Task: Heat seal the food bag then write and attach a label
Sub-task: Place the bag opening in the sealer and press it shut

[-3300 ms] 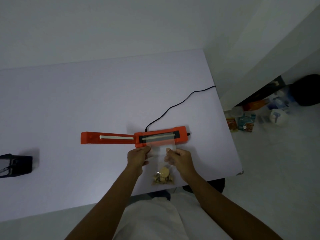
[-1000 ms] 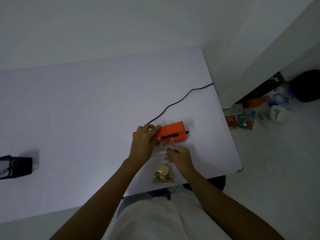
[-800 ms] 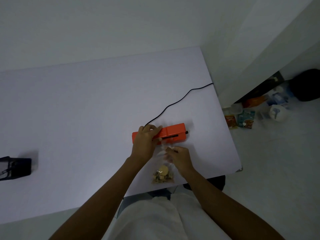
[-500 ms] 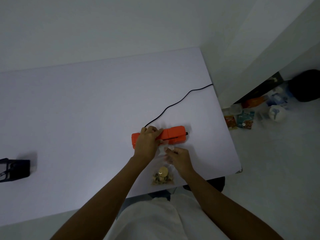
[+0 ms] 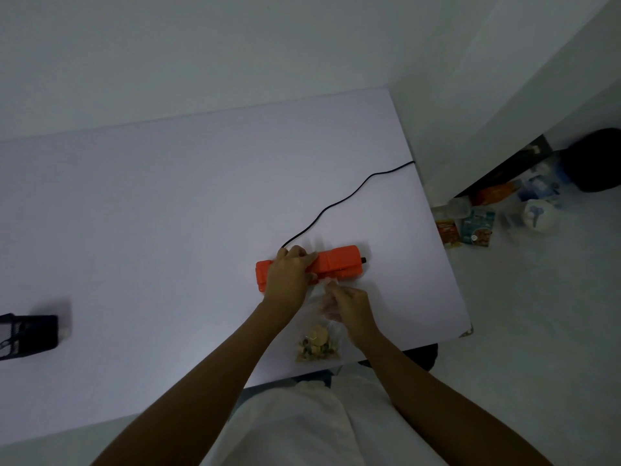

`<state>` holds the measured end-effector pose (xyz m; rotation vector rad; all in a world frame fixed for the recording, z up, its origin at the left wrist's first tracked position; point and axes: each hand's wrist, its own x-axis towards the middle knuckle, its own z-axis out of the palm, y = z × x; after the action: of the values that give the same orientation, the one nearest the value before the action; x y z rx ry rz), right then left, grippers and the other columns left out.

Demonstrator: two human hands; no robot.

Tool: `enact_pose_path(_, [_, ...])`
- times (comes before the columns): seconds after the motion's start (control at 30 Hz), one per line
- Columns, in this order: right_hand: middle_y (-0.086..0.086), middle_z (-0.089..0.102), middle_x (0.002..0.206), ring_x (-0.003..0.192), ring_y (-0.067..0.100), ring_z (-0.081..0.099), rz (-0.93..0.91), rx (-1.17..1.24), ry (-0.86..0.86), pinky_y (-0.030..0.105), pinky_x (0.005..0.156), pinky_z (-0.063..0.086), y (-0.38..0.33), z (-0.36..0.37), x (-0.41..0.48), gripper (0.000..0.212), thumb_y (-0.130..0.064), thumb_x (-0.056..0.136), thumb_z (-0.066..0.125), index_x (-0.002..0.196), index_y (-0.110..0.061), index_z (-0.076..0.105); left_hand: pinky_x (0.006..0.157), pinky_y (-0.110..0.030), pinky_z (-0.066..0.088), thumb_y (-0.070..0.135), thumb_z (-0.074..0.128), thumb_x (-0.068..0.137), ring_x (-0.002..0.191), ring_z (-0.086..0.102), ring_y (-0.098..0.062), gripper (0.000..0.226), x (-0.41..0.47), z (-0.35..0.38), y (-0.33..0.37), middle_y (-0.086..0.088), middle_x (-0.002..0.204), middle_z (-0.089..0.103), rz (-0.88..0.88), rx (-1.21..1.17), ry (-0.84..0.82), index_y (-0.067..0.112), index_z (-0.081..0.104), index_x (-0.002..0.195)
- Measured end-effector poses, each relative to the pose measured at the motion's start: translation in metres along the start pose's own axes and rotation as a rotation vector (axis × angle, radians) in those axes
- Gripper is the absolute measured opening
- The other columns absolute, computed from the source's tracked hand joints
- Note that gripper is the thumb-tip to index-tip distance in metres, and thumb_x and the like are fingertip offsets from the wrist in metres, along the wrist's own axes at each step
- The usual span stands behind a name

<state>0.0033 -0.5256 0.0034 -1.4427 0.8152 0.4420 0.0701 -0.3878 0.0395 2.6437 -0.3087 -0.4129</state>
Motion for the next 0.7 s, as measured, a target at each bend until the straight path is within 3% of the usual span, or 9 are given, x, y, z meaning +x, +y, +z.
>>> enact_pose_path(0.1, [0.011,0.076,0.074,0.073,0.028,0.074,0.034,0.034,0.038,0.040,0.068,0.059,-0.010,0.002,-0.001,0.044,-0.051,0.090,0.060,0.076,-0.011,0.073,0.080,-0.037,0.048,0.020,0.068,0.083,0.101,0.053,-0.026,0.039,0.001,0.000,-0.001,-0.006,0.109,0.064,0.001,-0.010,-0.003,0.021,0.064,0.122])
enact_pose_path(0.23, [0.013,0.077,0.079,0.075,0.029,0.074,0.071,0.044,0.058,0.039,0.069,0.058,-0.013,0.006,0.004,0.058,-0.061,0.089,0.053,0.084,-0.006,0.074,0.081,-0.036,0.048,0.020,0.069,0.083,0.102,0.053,-0.025,0.041,0.003,-0.002,0.000,-0.004,0.110,0.064,-0.014,-0.025,-0.005,0.023,0.063,0.123])
enact_pose_path(0.4, [0.015,0.076,0.078,0.077,0.033,0.074,0.070,0.046,0.079,0.038,0.067,0.056,-0.011,0.009,0.007,0.062,-0.060,0.090,0.051,0.084,-0.002,0.073,0.083,-0.037,0.047,0.021,0.068,0.084,0.104,0.052,-0.025,0.040,0.005,-0.002,-0.002,-0.005,0.112,0.064,-0.014,-0.022,-0.027,0.021,0.063,0.124])
enact_pose_path(0.6, [0.024,0.073,0.073,0.063,0.029,0.070,0.059,0.064,0.073,0.032,0.061,0.051,-0.015,0.015,0.009,0.070,-0.056,0.095,0.044,0.073,0.005,0.070,0.085,-0.038,0.047,0.020,0.067,0.084,0.106,0.051,-0.026,0.044,0.009,-0.001,-0.002,-0.006,0.115,0.063,-0.027,-0.035,-0.042,0.020,0.060,0.128])
enact_pose_path(0.7, [0.024,0.072,0.070,0.060,0.029,0.068,0.049,0.065,0.077,0.030,0.058,0.049,-0.014,0.017,0.007,0.068,-0.055,0.096,0.043,0.066,-0.001,0.072,0.084,-0.039,0.048,0.020,0.066,0.086,0.106,0.051,-0.026,0.043,0.008,-0.001,-0.002,-0.006,0.115,0.063,-0.023,-0.028,-0.042,0.020,0.059,0.128])
